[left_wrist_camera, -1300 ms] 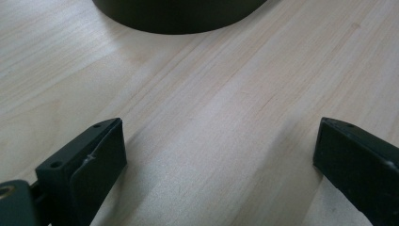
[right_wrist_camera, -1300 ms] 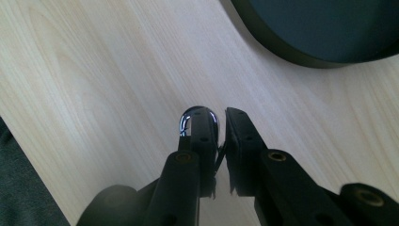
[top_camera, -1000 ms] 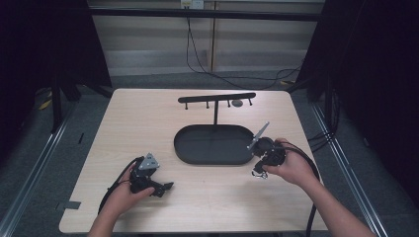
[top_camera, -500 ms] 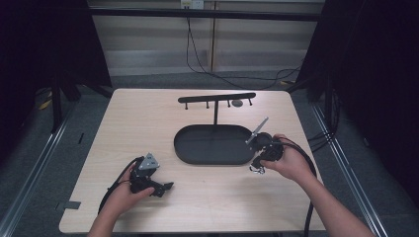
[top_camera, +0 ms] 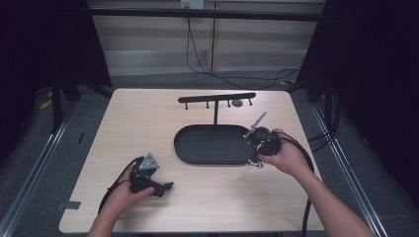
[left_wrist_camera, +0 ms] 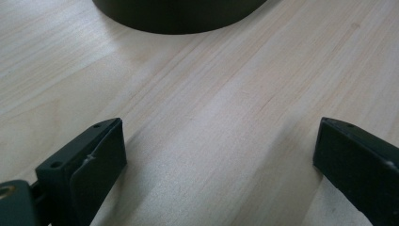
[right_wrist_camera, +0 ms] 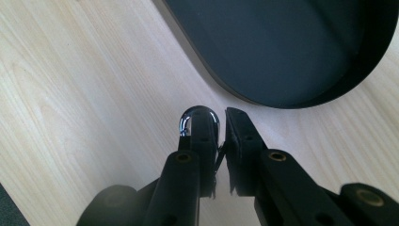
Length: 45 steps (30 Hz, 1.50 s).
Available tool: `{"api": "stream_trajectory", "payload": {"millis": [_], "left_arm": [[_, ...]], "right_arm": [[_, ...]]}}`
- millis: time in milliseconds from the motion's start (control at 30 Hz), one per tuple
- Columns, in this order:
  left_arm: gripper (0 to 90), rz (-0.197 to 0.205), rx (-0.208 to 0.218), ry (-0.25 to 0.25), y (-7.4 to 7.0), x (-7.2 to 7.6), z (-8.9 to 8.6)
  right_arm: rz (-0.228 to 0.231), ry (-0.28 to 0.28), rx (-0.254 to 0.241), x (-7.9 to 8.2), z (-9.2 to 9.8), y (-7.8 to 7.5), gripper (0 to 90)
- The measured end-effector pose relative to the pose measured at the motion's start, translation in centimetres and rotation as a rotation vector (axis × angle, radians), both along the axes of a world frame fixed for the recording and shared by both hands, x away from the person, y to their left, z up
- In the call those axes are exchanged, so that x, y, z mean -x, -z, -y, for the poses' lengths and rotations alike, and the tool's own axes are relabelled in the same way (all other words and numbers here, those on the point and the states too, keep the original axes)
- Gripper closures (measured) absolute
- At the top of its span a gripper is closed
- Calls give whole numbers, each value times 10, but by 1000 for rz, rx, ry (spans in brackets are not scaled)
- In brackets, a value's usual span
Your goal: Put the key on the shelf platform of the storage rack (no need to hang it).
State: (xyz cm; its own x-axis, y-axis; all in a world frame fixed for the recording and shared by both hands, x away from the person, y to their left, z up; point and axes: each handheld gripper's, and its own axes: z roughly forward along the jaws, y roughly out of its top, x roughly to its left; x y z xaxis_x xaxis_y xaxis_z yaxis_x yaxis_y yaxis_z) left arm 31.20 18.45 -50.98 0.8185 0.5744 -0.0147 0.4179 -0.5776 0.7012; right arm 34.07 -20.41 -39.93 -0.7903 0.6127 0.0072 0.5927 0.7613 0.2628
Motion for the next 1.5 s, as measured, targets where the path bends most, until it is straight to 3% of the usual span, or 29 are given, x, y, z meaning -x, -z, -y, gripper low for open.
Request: {"api": "stream_trajectory", "payload": {"millis": [1167,1500], "left_arm": [[26,1,-2,1,0,0,0],[26,1,1,-1,0,0,0]], "right_arm": [[33,7,18,-21,-15,-14,825],[46,17,23,-27,-19,-10,825]]}}
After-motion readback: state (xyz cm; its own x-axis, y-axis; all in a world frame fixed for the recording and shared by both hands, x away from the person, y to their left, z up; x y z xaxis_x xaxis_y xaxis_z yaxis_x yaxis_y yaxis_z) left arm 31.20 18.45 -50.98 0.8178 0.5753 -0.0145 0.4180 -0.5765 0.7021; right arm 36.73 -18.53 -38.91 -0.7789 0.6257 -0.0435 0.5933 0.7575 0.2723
